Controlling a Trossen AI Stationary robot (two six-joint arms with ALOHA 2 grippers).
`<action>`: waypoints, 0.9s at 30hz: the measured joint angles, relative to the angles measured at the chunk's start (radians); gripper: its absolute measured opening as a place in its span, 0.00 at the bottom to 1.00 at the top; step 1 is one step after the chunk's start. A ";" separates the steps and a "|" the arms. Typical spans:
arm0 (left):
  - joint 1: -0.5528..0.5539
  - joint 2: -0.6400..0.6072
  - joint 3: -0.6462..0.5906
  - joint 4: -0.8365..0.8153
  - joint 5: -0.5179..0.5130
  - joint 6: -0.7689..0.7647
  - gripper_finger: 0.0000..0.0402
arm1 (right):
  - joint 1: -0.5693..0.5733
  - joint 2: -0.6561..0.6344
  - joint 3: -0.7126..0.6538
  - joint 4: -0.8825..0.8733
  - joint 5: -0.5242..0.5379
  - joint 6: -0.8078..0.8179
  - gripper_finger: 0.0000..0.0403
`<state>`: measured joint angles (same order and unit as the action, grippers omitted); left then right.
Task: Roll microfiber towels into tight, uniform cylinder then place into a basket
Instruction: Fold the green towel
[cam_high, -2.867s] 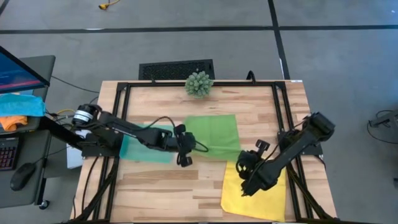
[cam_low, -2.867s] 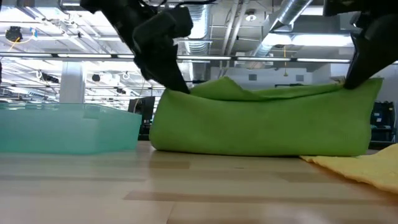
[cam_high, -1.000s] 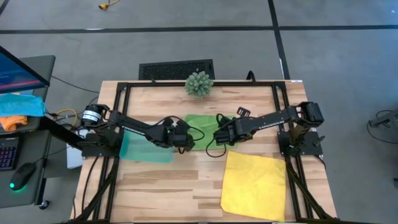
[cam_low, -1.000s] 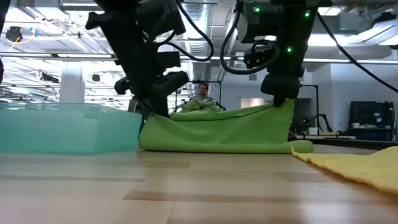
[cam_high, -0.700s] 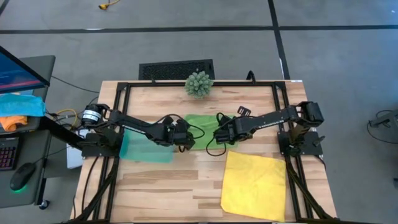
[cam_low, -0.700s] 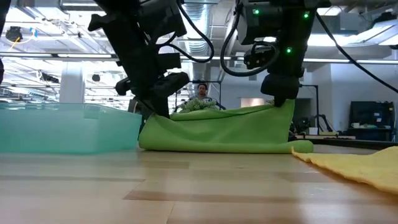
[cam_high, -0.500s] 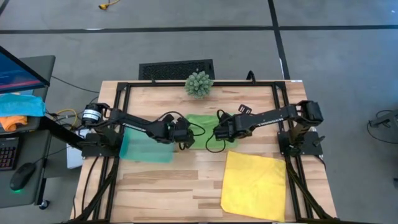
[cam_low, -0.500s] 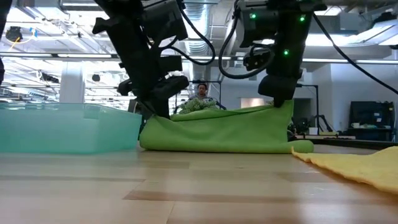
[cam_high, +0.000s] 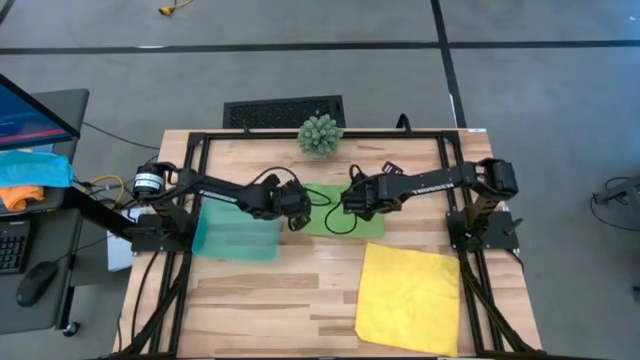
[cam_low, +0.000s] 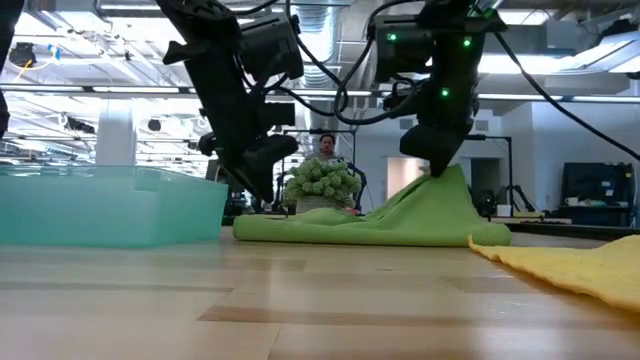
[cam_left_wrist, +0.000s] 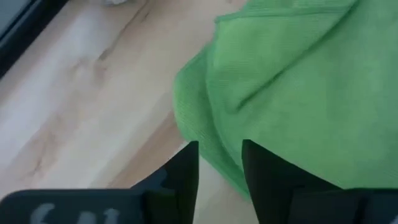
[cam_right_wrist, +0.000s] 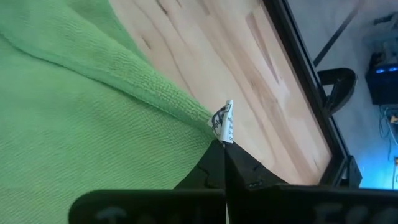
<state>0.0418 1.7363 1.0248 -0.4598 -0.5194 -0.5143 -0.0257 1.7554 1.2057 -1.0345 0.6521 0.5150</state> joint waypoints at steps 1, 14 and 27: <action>0.003 0.000 0.000 -0.002 0.010 0.008 0.30 | -0.005 0.000 0.000 -0.001 0.000 -0.001 0.02; -0.017 0.000 0.000 0.017 0.149 0.065 0.31 | -0.044 0.000 0.000 0.003 0.006 -0.057 0.23; -0.075 0.000 0.000 0.187 0.252 0.159 0.31 | -0.041 -0.092 0.001 -0.167 0.017 -0.107 0.44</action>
<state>-0.0331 1.7363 1.0248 -0.2732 -0.2672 -0.3557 -0.0667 1.6638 1.2064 -1.2019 0.6689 0.4084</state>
